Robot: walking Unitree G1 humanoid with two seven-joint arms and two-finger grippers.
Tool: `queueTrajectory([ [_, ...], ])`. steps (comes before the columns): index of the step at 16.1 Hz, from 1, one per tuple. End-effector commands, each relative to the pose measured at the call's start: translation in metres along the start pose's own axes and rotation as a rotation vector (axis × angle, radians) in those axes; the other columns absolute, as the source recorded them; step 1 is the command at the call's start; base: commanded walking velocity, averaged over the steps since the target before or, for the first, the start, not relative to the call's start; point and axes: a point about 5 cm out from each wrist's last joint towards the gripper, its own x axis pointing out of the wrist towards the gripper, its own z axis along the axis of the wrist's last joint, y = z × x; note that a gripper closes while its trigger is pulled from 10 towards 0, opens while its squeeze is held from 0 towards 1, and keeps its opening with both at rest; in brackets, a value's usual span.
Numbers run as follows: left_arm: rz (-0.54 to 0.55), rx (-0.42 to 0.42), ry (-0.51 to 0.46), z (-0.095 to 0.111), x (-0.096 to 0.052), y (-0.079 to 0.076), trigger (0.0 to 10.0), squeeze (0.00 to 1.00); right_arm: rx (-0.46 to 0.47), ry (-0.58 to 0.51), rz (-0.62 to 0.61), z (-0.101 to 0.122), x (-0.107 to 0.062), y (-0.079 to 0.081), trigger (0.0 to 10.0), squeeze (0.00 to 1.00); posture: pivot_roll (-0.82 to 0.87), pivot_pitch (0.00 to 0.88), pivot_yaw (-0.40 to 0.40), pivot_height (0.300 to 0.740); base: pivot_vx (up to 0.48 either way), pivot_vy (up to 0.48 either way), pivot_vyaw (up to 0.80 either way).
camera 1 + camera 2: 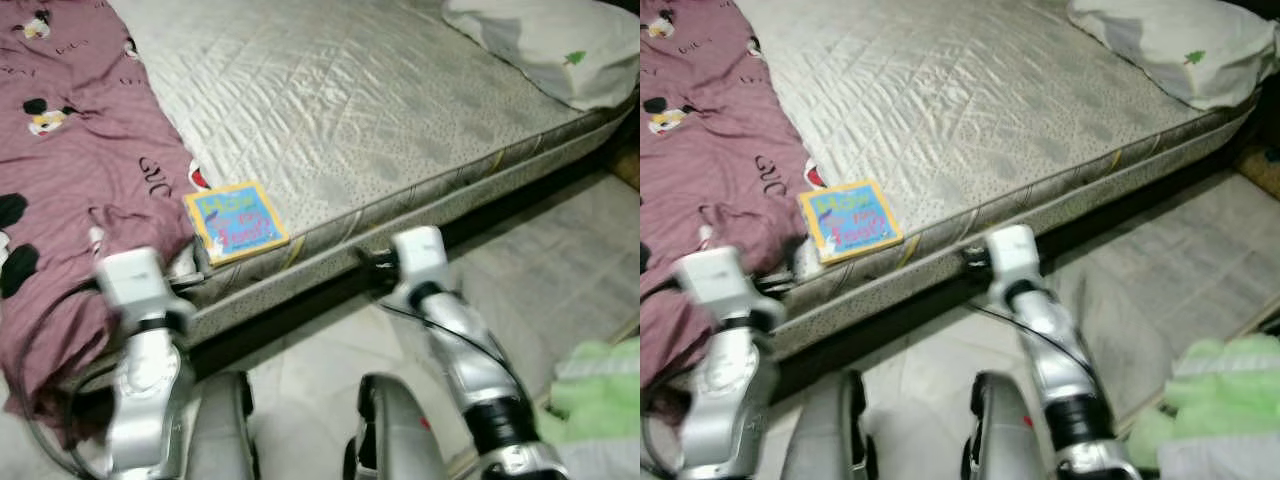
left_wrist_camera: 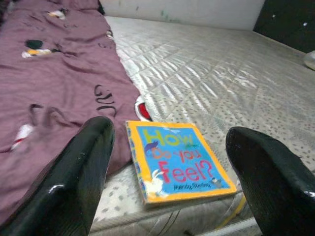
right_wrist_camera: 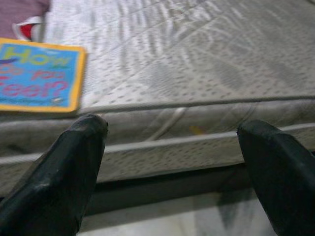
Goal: Clean up the room
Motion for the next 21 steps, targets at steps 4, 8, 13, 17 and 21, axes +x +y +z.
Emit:
queueTrajectory([
  [4,0.048,0.015,0.012,-0.001,0.000,0.012,10.0,0.00,0.003,-0.024,0.050,0.005,0.005,0.012,10.0,0.00,0.08,0.125,-0.044,0.607,0.233,0.000,0.00],
  [8,0.055,0.006,0.025,-0.003,0.002,0.009,10.0,0.00,-0.019,-0.033,0.065,0.006,0.007,0.013,10.0,0.00,0.08,0.120,-0.044,0.607,0.000,0.000,0.30],
  [13,0.041,0.004,0.022,-0.002,0.005,0.007,10.0,0.00,-0.019,-0.035,0.062,0.006,0.010,0.013,10.0,0.00,0.08,0.114,-0.041,0.607,0.000,0.000,0.79],
  [17,0.002,-0.003,0.000,0.000,0.004,0.004,10.0,0.00,-0.011,-0.030,0.053,0.005,0.011,0.011,10.0,0.00,0.08,0.112,-0.041,0.607,0.000,0.000,0.39],
  [21,-0.016,-0.012,-0.006,0.001,0.002,0.002,10.0,0.00,-0.016,-0.030,0.060,0.005,0.011,0.013,10.0,0.00,0.08,0.113,-0.041,0.607,0.305,0.000,0.00],
])
